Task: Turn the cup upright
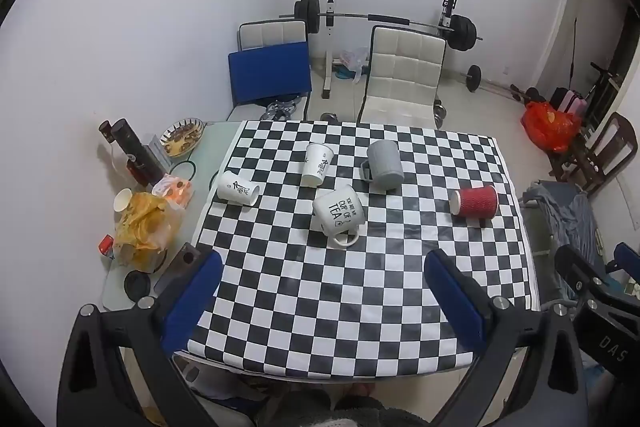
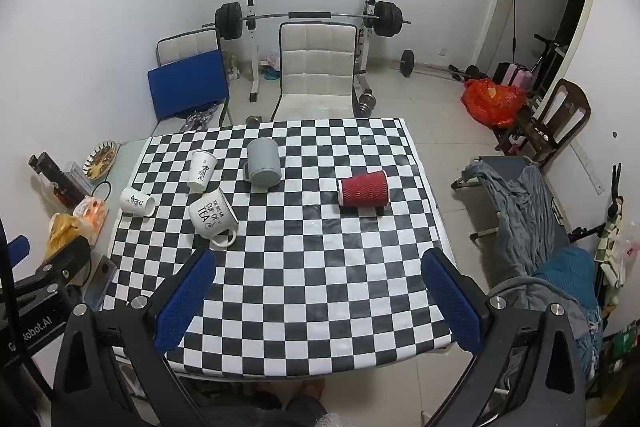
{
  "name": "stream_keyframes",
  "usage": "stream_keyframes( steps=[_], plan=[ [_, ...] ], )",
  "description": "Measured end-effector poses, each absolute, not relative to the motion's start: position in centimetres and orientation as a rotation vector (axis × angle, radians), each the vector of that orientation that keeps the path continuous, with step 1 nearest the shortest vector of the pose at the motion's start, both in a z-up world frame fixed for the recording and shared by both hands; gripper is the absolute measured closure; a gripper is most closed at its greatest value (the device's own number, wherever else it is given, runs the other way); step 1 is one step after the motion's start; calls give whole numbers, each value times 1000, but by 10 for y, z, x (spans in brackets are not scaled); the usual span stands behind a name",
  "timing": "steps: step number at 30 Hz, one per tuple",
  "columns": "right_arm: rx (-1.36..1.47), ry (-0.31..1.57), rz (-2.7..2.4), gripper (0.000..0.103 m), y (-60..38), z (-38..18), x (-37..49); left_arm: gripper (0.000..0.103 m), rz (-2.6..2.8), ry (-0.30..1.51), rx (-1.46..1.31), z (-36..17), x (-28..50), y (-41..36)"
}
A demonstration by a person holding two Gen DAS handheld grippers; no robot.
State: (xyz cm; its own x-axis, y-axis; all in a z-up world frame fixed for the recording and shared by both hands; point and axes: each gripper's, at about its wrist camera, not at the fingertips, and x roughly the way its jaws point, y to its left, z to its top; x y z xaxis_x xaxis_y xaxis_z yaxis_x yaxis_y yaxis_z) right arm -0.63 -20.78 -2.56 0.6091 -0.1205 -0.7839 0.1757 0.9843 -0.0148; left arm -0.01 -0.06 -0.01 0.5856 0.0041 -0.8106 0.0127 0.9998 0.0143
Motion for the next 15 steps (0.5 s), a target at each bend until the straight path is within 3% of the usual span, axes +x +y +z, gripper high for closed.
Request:
stream_keyframes(
  steps=[15],
  plan=[
    [57, 901, -169, 0, -208, -28, -5, 0, -21, 957, 11, -5, 1, 3]
  ],
)
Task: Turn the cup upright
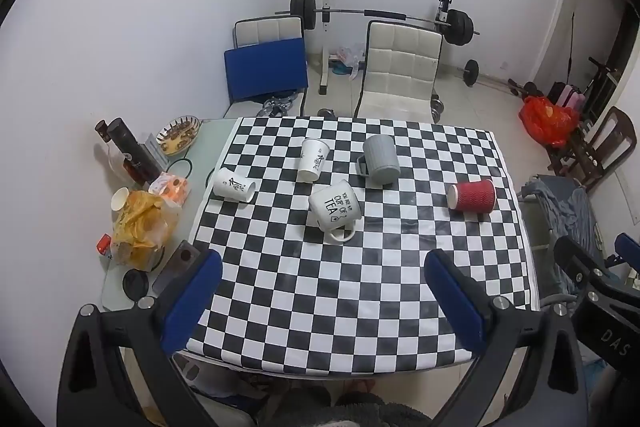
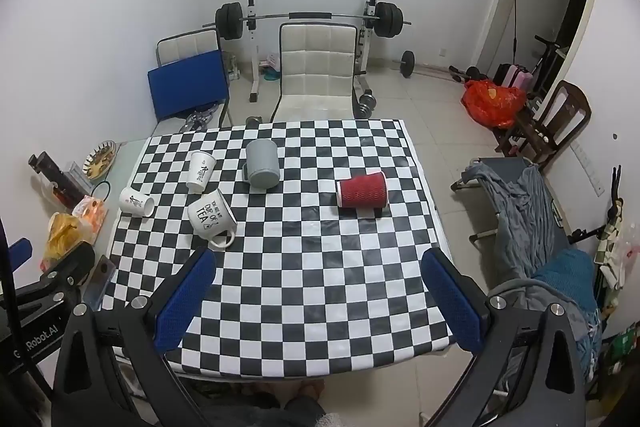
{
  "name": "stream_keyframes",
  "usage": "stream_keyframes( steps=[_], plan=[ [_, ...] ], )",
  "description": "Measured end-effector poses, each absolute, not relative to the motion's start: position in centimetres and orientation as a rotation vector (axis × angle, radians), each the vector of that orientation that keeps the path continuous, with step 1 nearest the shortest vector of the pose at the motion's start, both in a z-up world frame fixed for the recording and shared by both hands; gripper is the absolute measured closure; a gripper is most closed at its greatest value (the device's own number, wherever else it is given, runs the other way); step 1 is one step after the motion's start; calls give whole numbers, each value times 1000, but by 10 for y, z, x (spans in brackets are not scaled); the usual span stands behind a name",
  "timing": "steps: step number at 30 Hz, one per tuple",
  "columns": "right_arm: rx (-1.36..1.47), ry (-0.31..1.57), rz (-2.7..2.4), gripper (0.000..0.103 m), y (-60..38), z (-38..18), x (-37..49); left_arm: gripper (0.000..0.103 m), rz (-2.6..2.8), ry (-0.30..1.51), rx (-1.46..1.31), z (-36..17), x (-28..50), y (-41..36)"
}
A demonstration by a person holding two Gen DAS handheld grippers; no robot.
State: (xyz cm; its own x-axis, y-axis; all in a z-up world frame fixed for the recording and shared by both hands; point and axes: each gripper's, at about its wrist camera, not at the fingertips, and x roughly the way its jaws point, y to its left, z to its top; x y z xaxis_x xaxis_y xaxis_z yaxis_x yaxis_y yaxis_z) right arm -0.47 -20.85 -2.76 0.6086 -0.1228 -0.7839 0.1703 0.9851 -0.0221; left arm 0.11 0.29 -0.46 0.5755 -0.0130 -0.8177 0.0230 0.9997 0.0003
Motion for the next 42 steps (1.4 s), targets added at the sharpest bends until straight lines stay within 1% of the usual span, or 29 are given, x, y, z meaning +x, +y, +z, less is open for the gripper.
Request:
stream_keyframes(
  steps=[34, 42],
  plan=[
    [60, 893, -172, 0, -209, -21, -8, 0, -12, 947, 26, -2, 2, 0],
    [59, 890, -172, 0, -208, -18, -10, 0, -14, 943, 30, 7, 12, -6]
  ],
)
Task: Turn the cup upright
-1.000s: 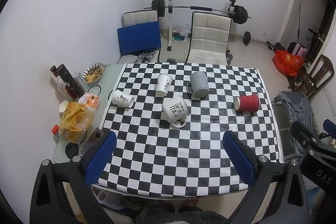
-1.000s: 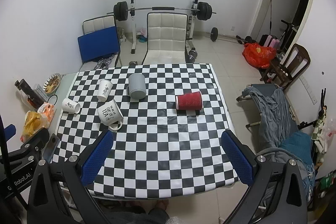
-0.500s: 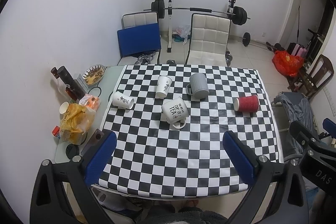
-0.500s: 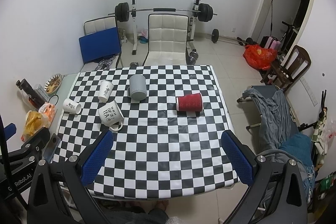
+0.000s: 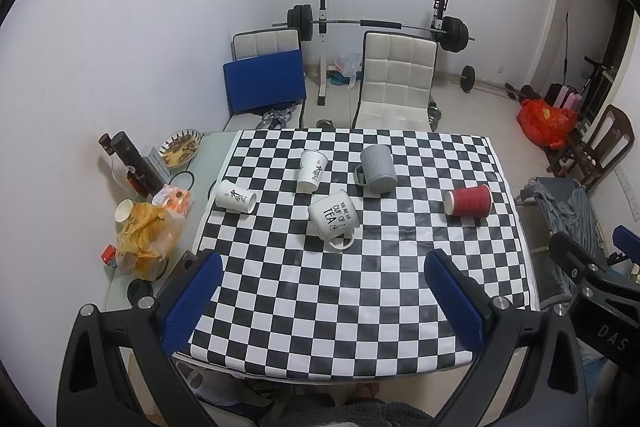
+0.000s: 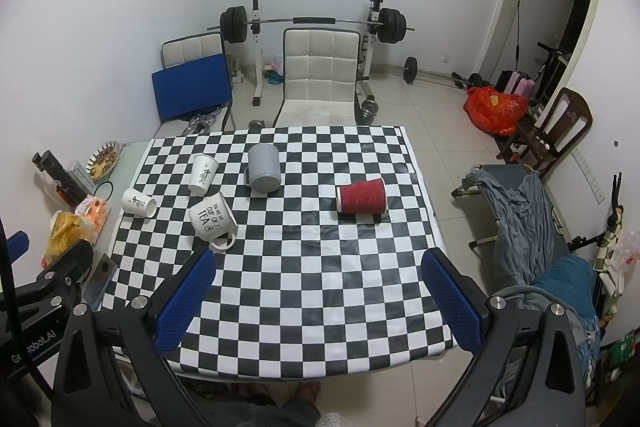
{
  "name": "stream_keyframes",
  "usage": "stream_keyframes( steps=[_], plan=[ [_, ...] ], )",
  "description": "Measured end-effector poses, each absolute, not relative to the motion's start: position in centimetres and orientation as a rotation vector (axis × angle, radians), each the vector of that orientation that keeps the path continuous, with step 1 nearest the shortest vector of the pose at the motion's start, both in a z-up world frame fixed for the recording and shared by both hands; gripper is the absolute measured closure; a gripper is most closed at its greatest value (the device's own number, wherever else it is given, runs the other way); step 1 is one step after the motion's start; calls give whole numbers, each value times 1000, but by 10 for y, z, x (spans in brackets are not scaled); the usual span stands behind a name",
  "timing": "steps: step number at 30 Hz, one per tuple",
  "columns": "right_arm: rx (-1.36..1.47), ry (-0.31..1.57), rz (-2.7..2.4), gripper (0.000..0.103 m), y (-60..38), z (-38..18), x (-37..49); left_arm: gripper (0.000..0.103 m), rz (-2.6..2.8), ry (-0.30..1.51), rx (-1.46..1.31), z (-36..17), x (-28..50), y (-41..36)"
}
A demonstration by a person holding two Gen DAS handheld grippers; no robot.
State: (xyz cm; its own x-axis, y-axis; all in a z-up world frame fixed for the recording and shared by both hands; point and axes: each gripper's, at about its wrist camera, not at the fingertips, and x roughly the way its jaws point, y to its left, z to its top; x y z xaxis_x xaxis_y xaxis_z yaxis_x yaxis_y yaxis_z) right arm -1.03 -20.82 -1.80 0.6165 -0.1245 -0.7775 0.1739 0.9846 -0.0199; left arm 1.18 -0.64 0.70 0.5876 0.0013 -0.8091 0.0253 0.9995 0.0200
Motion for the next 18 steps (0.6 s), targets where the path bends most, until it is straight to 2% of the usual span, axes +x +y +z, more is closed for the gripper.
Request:
stream_keyframes(
  steps=[18],
  plan=[
    [60, 887, -169, 0, -202, -14, -16, 0, -12, 933, 30, 7, 8, -8]
  ],
)
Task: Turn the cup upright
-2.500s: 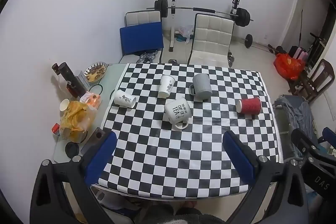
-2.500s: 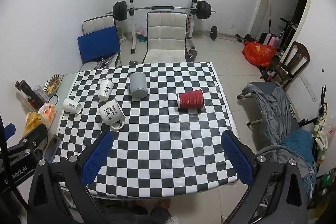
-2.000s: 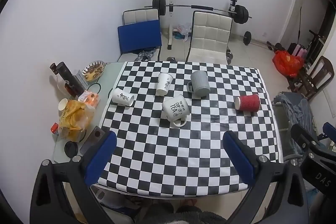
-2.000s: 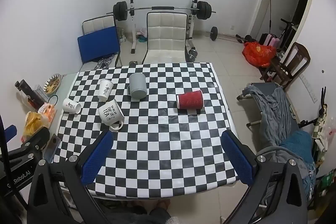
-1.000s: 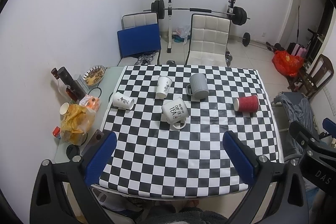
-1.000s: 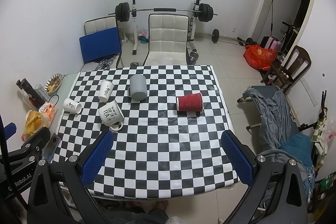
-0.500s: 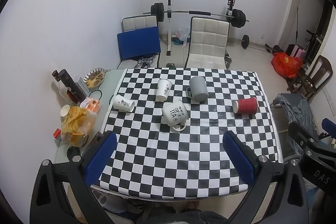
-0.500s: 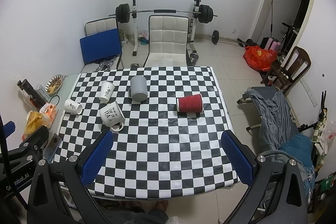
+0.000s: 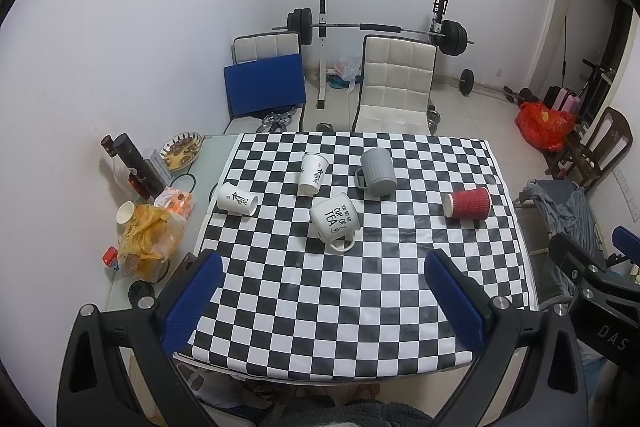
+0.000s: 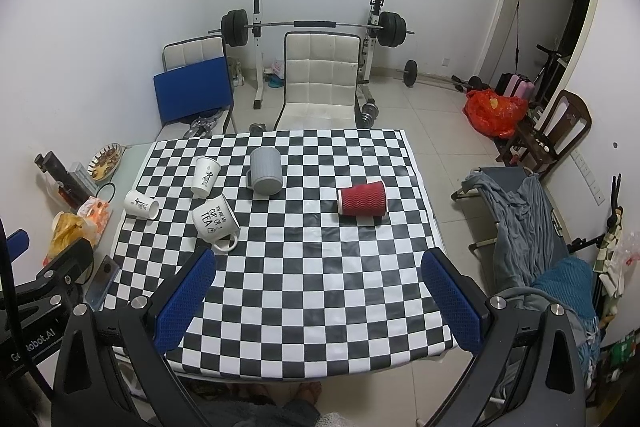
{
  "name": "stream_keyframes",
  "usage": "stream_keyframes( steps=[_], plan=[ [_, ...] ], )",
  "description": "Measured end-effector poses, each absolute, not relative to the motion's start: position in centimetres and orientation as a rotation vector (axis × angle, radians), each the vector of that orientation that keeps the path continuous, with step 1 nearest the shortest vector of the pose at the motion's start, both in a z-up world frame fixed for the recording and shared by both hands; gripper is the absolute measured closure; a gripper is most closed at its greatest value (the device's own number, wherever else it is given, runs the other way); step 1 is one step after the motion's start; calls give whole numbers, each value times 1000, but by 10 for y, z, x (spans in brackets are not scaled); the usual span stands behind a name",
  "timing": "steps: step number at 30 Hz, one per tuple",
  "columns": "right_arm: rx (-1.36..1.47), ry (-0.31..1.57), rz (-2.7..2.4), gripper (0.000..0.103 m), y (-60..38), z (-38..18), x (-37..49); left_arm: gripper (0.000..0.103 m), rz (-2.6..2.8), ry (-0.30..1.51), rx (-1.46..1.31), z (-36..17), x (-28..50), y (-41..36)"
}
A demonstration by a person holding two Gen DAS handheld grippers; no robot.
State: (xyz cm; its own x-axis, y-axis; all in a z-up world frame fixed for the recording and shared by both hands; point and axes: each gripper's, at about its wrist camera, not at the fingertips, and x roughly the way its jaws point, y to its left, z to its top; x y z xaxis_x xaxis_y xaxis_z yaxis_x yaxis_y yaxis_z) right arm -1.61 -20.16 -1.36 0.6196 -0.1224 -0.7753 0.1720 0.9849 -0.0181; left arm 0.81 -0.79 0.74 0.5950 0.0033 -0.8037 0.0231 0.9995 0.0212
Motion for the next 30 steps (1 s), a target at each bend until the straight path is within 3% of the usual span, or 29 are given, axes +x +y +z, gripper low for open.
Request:
stream_keyframes(
  steps=[24, 30],
  plan=[
    [66, 884, -168, 0, -205, -17, -15, 0, -18, 927, 30, 7, 4, -7],
    [131, 934, -213, 0, -219, -34, 7, 0, -2, 924, 114, -6, 33, -28]
  ],
)
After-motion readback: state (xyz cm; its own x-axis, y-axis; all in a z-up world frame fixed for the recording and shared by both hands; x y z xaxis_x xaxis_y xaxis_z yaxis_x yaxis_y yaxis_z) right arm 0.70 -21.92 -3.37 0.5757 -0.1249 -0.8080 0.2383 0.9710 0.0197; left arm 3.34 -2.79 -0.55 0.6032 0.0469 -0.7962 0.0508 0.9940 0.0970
